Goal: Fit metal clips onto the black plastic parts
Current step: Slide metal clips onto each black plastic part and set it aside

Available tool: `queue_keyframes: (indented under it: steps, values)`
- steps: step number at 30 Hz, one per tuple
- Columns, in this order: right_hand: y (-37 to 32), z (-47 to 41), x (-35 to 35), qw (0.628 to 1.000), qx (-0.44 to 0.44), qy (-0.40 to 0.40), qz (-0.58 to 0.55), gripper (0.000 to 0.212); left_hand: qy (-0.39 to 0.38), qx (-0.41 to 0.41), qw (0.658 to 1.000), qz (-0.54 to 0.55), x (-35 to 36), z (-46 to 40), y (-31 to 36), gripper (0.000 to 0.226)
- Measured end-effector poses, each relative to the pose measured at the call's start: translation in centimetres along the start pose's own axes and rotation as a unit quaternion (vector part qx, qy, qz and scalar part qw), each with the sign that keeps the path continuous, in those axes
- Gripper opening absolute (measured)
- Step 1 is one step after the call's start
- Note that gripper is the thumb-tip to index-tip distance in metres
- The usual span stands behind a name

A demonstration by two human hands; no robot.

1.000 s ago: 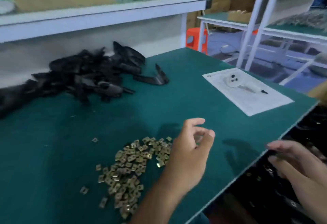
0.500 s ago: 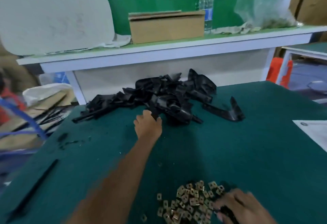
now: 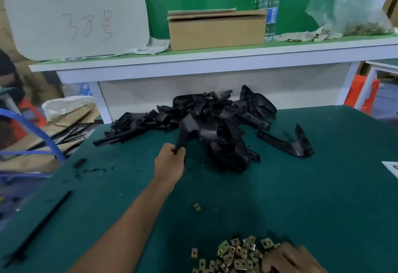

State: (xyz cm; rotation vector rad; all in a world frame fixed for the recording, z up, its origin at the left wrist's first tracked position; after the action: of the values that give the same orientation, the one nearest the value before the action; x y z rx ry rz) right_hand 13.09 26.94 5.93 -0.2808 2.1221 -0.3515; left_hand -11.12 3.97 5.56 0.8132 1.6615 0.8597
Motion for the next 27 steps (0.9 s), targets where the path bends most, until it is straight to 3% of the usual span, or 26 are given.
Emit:
queue_keyframes:
  steps: [4,6,8,9,10,11,16,18,19,21,23,27]
  values:
    - [0.0,0.4,1.7,0.992,-0.004,-0.126,0.018,0.014,0.048,0.037,0.996,0.060,-4.1,5.7,0.1,0.011]
    - [0.0,0.5,2.5,0.984,0.011,-0.180,-0.013,0.044,0.101,0.074,0.987,0.096,-5.8,8.1,0.3,0.012]
    - [-1.1,0.1,1.7,0.981,-0.003,-0.196,-0.004,0.049,0.138,0.115,0.975,0.130,-6.7,10.3,0.5,0.013]
    - [-1.2,0.1,1.5,0.974,-0.012,-0.224,-0.004,0.040,0.146,0.130,0.970,0.144,-6.7,11.2,0.5,0.013]
    - [-1.1,0.2,1.0,0.982,-0.037,-0.179,-0.044,0.028,0.149,0.137,0.966,0.162,-6.7,11.9,0.4,0.013]
    - [-0.7,0.8,1.3,0.980,-0.028,-0.196,-0.035,0.019,0.147,0.136,0.962,0.184,-6.5,12.4,0.4,0.013]
    - [-0.4,-3.1,0.7,0.946,0.044,-0.313,-0.076,0.017,0.073,0.088,0.935,0.335,-5.8,13.2,0.1,0.013]
    - [-0.9,-5.8,-0.5,0.929,0.082,-0.332,-0.137,0.007,0.031,0.055,0.913,0.403,-5.0,13.6,0.0,0.013]
    - [-1.5,-7.4,-1.4,0.926,0.081,-0.326,-0.174,0.014,0.024,0.029,0.897,0.440,-4.5,13.7,-0.1,0.011]
    - [-2.5,-10.8,-3.0,0.930,0.062,-0.283,-0.227,0.026,0.037,-0.042,0.852,0.521,-3.7,13.6,-0.6,0.009]
    - [-4.3,-13.5,-3.9,0.923,0.041,-0.270,-0.270,0.022,0.058,-0.093,0.812,0.574,-3.2,13.4,-1.0,0.016]
    - [-7.0,-15.5,-3.6,0.904,-0.015,-0.309,-0.297,0.017,0.083,-0.119,0.778,0.612,-3.2,13.3,-1.8,0.016]
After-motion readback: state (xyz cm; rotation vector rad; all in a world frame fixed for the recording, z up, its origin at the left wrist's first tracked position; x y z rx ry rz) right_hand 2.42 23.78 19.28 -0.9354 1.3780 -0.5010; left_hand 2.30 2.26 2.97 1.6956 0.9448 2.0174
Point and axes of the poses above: each hand's wrist, its own z-axis away from the middle knuckle, its own x-axis out of the palm, y = z × x, the point moved 6 cm from there along -z, towards the middle knuckle, and after that the axes turned 10 degrees about x, right-handed, at the moved point
